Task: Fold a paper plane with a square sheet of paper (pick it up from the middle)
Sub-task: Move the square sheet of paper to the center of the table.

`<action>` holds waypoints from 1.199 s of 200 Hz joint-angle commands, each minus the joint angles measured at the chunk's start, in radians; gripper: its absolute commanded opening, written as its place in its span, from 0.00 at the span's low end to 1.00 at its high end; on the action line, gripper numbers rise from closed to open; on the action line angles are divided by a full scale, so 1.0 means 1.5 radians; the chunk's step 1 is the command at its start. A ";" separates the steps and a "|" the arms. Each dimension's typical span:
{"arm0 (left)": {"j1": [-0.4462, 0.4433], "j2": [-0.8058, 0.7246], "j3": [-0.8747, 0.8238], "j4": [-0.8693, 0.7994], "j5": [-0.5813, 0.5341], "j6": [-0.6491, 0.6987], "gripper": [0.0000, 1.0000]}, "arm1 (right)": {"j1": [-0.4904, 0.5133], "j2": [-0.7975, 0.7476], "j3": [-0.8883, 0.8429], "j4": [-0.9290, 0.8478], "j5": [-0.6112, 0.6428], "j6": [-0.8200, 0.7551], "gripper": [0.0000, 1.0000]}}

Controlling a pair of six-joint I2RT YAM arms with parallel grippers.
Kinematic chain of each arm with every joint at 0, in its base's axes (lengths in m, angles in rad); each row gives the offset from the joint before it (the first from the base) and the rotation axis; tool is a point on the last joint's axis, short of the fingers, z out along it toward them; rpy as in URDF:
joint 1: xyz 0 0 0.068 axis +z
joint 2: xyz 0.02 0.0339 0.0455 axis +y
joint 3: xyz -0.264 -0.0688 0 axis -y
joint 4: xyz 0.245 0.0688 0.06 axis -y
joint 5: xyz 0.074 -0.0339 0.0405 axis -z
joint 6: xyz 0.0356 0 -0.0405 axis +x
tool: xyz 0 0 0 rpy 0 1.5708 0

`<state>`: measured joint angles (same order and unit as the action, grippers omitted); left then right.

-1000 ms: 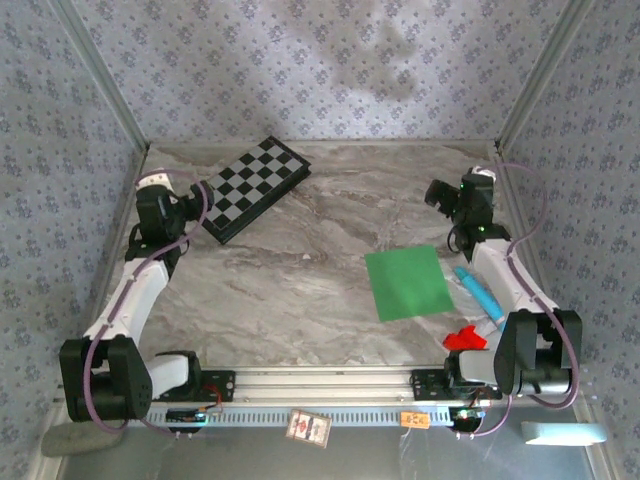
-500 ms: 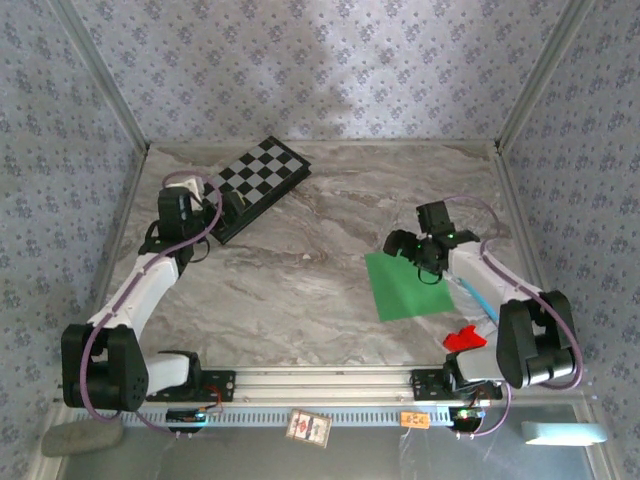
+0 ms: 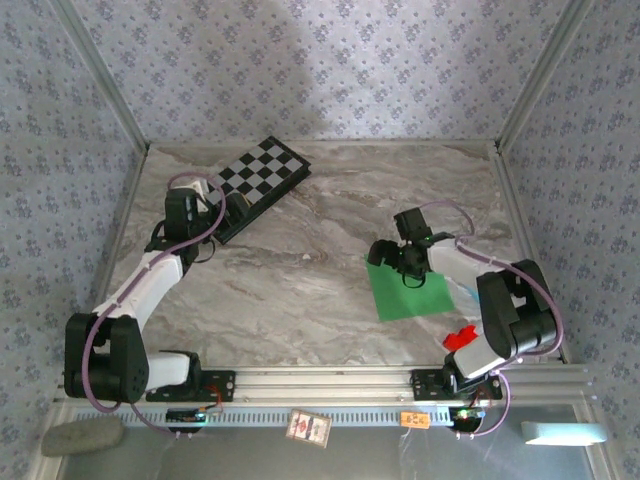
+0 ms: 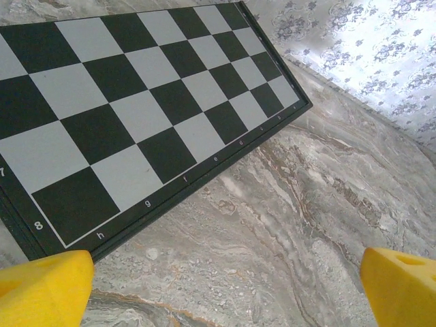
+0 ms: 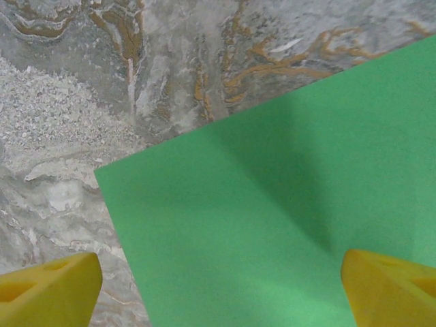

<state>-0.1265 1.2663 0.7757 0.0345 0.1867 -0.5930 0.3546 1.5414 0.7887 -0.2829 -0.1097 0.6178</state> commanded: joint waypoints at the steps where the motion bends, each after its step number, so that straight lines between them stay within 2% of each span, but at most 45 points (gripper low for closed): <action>1: -0.004 0.005 -0.003 0.009 -0.016 -0.013 1.00 | 0.033 0.042 -0.010 0.082 -0.032 0.073 0.92; 42: -0.002 -0.020 -0.005 -0.016 -0.038 -0.012 1.00 | 0.115 0.130 0.092 0.118 0.027 0.170 0.91; 86: -0.003 -0.033 -0.002 -0.055 -0.042 -0.016 1.00 | 0.182 0.260 0.259 0.063 0.090 0.257 0.89; 119: -0.004 -0.025 0.011 -0.094 -0.040 -0.026 1.00 | 0.212 0.336 0.392 0.035 0.115 0.270 0.89; 135: -0.005 -0.018 0.023 -0.115 -0.031 -0.035 1.00 | 0.207 0.335 0.421 0.034 0.093 0.261 0.89; 154: -0.010 -0.005 0.034 -0.128 -0.002 -0.043 1.00 | 0.190 0.300 0.439 0.043 0.059 0.193 0.89; 182: -0.039 0.024 0.059 -0.154 0.023 -0.046 1.00 | 0.159 0.234 0.386 0.013 0.036 0.093 0.90; 218: -0.084 0.074 0.090 -0.156 0.023 -0.070 1.00 | 0.092 0.237 0.344 -0.026 -0.034 0.026 0.84; 240: -0.110 0.110 0.108 -0.156 0.021 -0.085 1.00 | 0.076 0.249 0.346 -0.044 -0.040 0.013 0.83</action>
<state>-0.2581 1.3853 0.8894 -0.1764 0.1989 -0.6827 0.4858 1.8923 1.3254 -0.2646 -0.1188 0.7139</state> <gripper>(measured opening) 0.997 0.830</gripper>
